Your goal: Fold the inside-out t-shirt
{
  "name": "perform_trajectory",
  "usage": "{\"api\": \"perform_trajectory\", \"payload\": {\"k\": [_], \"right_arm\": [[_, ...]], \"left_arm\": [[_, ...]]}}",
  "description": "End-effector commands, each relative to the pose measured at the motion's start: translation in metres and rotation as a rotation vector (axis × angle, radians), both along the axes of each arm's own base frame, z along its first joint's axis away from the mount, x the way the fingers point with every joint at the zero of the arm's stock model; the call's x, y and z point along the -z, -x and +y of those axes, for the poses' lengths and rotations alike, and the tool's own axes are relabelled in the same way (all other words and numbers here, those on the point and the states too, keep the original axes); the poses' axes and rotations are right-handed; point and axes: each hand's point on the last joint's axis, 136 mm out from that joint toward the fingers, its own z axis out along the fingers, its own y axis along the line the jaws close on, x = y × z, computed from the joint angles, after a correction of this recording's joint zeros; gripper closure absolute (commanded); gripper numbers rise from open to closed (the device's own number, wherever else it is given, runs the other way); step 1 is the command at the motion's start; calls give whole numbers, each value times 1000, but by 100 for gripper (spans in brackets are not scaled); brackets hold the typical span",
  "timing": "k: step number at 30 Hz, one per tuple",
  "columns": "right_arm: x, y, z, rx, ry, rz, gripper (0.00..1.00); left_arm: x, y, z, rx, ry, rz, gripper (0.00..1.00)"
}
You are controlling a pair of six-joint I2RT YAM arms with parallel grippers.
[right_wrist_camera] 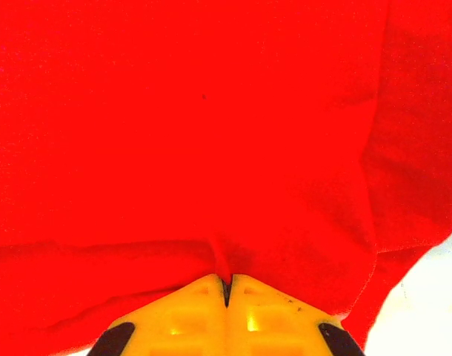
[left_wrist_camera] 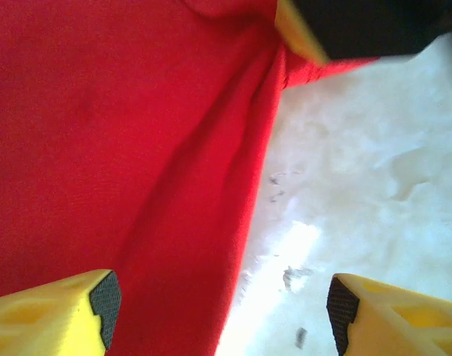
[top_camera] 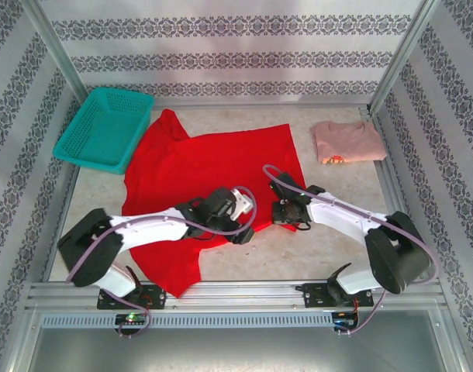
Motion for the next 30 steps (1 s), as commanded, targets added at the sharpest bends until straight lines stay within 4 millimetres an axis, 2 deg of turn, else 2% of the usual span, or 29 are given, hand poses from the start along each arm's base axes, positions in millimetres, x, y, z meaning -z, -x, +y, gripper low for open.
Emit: {"api": "perform_trajectory", "payload": {"k": [1, 2, 5, 7, 10, 16, 21, 26, 29, 30], "right_arm": [[-8, 2, 7, -26, -137, 7, 100], [-9, 1, 6, -19, -152, 6, 100], [-13, 2, -2, -6, -173, 13, 100], [-17, 3, -8, -2, -164, 16, 100], [-23, 8, -26, 24, -146, 33, 100], [-32, 7, -67, 109, -47, 30, 100], [-41, -3, -83, 132, 19, 10, 93], [-47, 7, -93, 127, 104, 7, 81], [-46, 16, -111, 171, 167, 10, 82], [-48, 15, -112, 174, 147, 0, 85]], "left_arm": [[5, -15, -34, 143, -56, -186, 28], [13, -16, -37, 148, -76, -183, 32], [32, -27, -39, 119, -152, -162, 62], [31, -31, -37, 100, -176, -161, 78], [25, -26, -29, 95, -177, -136, 99], [19, -12, -9, 84, -136, -71, 100], [17, -7, -11, 91, -105, -45, 100], [19, -4, -17, 99, -86, -13, 100], [18, -3, -20, 102, -67, -2, 100], [19, -2, -20, 103, -66, 0, 100]]}}
